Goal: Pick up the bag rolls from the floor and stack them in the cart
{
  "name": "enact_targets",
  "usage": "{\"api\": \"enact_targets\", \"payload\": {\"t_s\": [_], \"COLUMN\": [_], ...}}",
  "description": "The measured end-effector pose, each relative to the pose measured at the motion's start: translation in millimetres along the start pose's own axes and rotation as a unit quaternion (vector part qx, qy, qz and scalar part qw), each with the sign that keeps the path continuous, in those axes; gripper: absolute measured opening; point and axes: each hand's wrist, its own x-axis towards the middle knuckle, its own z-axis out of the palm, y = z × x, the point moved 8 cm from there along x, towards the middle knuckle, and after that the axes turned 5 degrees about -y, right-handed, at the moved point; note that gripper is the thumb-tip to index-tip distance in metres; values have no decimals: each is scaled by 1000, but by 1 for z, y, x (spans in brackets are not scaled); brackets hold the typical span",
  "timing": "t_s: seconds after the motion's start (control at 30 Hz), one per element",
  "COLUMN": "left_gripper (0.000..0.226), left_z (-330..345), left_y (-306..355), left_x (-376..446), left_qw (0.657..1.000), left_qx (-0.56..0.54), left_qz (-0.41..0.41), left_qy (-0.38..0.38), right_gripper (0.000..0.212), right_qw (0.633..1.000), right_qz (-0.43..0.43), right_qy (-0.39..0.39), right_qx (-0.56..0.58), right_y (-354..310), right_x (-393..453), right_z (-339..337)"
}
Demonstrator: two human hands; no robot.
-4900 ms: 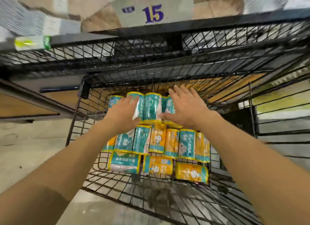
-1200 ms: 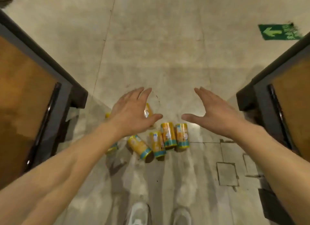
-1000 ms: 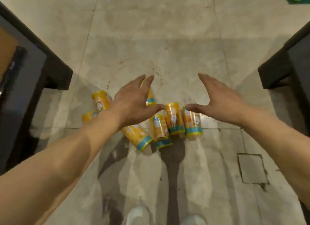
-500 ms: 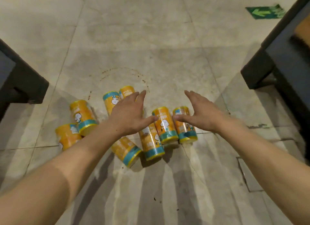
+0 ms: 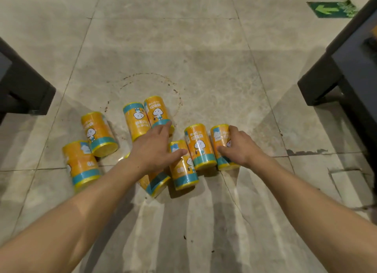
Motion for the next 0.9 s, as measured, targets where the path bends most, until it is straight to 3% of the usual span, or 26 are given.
{"api": "enact_targets", "payload": {"t_s": [0.37,0.57,0.73,0.9], "left_gripper": [95,87,91,108], "left_z": [9,20,36,42], "left_y": [11,22,28,53], "left_x": [4,7,26,49], "left_qw": [999,996,992,988], "left_qx": [15,66,63,72], "left_qz": [24,-8,-105,-134], "left_qy": [30,57,-15,-31], "right_gripper": [86,68,61,65], "right_qw": [977,933,919,919], "right_qz": [137,89,60,67], "right_qy": [34,88,93,99], "right_qx": [163,338,379,376], "right_y": [17,20,23,38], "right_x": [19,7,-4,-8], "right_z": [24,8,-7,-17]}}
